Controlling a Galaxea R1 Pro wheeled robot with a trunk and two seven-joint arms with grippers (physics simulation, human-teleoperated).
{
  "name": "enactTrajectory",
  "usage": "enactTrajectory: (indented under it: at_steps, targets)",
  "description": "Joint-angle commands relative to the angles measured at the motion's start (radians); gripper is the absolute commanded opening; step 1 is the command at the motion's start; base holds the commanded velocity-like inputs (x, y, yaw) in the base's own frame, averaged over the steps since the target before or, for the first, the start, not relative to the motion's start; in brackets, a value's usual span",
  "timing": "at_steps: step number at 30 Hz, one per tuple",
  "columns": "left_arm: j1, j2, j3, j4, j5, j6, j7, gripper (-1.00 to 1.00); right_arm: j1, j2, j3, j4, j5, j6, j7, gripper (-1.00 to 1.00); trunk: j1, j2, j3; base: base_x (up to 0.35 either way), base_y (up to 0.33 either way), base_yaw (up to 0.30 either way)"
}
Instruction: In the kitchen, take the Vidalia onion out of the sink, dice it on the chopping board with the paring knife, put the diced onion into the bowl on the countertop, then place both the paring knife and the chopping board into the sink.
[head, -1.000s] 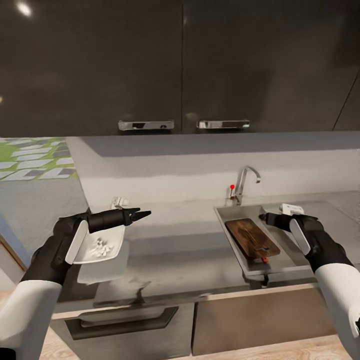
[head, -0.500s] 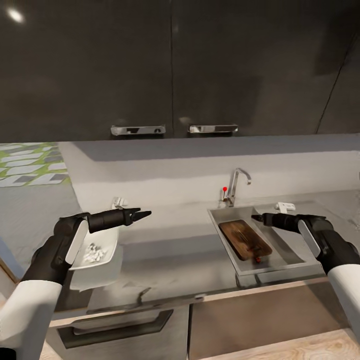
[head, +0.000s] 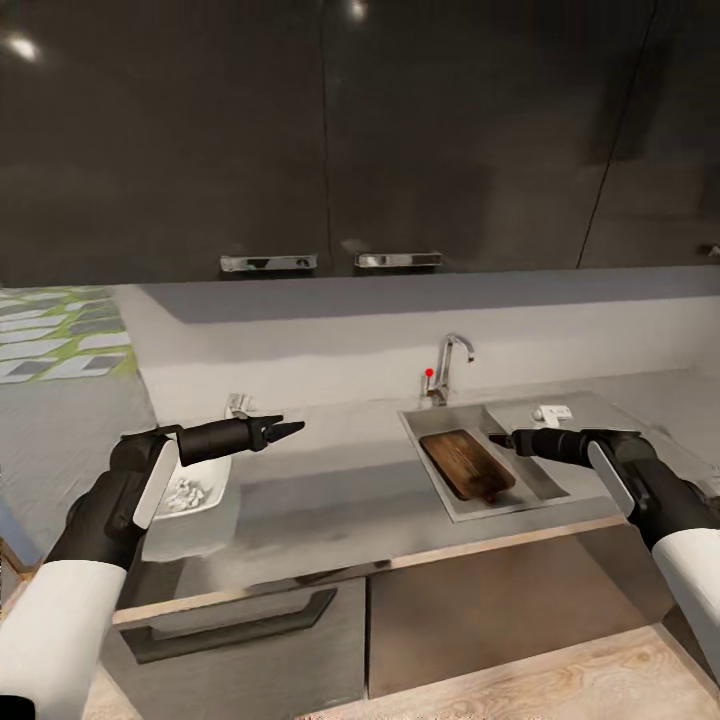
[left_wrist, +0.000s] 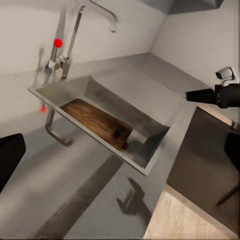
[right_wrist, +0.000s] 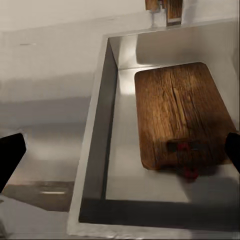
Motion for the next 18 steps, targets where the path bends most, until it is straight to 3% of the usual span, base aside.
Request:
enactTrajectory:
  at_steps: [1, 18]
  targets:
    - [-0.001, 0.0, 0.0, 0.0, 0.004, 0.006, -0.001, 1.0, -0.001, -0.001, 0.003, -0.001, -0.003, 0.005, 0.0, 1.0, 0.0, -0.002, -0.002, -0.327, 0.0, -0.022]
    - [-0.001, 0.0, 0.0, 0.0, 0.004, 0.006, -0.001, 1.0, -0.001, -0.001, 0.005, -0.001, 0.002, 0.006, 0.0, 1.0, 0.0, -0.002, -0.001, -0.324, 0.0, -0.003]
